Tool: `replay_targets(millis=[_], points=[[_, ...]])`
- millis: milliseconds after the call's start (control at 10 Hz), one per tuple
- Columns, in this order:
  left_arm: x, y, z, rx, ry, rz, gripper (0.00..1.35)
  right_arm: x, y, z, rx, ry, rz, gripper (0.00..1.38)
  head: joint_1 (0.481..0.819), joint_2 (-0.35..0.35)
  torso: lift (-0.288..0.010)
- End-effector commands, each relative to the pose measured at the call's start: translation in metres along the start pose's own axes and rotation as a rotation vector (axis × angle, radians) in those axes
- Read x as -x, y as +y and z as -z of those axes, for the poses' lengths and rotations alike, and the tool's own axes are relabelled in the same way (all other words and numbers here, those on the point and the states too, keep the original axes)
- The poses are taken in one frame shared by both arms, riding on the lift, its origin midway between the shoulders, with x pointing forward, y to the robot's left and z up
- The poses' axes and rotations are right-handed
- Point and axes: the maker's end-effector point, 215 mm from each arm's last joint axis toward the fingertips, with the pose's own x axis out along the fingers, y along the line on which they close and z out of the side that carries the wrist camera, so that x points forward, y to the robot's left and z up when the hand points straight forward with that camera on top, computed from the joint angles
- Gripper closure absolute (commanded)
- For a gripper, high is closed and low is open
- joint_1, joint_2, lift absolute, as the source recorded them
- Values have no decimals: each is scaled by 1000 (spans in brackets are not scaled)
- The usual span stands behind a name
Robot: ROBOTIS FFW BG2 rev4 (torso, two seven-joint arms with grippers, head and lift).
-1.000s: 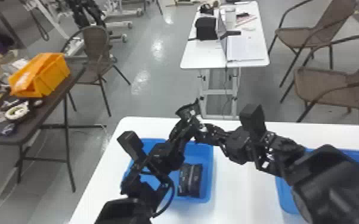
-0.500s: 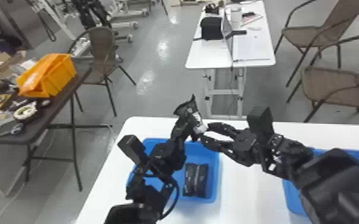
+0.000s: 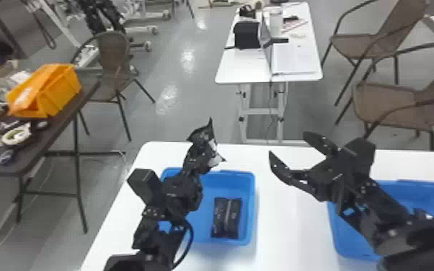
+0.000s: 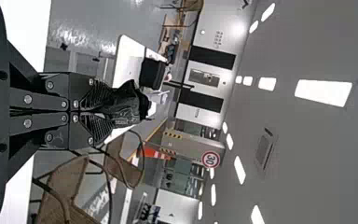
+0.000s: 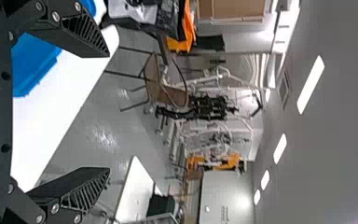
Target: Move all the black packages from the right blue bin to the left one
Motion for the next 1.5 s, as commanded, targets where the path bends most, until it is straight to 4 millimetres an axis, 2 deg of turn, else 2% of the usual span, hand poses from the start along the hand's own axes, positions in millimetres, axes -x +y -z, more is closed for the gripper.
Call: replay_targets(millis=[0, 200, 400, 500, 600, 700, 800, 1000, 1200, 1400], points=[[3, 0, 14, -129, 39, 8, 1213, 15, -13, 0, -18, -24, 59, 114, 695, 179, 0], [12, 5, 46, -210, 113, 12, 1213, 17, -15, 1, -26, -25, 68, 114, 695, 157, 0], [19, 13, 61, -243, 147, 4, 1213, 17, -15, 0, -28, -28, 68, 114, 695, 155, 0], [22, 19, 68, -222, 162, -9, 1124, 17, -15, 0, -28, -28, 68, 114, 695, 159, 0], [26, 23, 71, -173, 150, -22, 691, 17, -15, 1, -30, -27, 69, 113, 695, 162, 0], [29, 27, 74, -119, 141, -37, 343, 17, -16, 0, -31, -29, 70, 113, 695, 168, 0], [30, 32, 67, -126, 121, -44, 107, 18, -17, -1, -32, -34, 78, 113, 695, 173, 0], [26, 27, 46, -151, 59, -35, 116, 32, -37, -2, -38, -39, 165, 117, 695, 175, 0], [27, 30, 18, -157, -30, -43, 116, 55, -63, 10, -62, -17, 282, 119, 695, 142, 0], [30, 34, 11, -139, -58, -55, 114, 86, -94, 43, -90, 68, 390, 121, 695, 120, 0]])
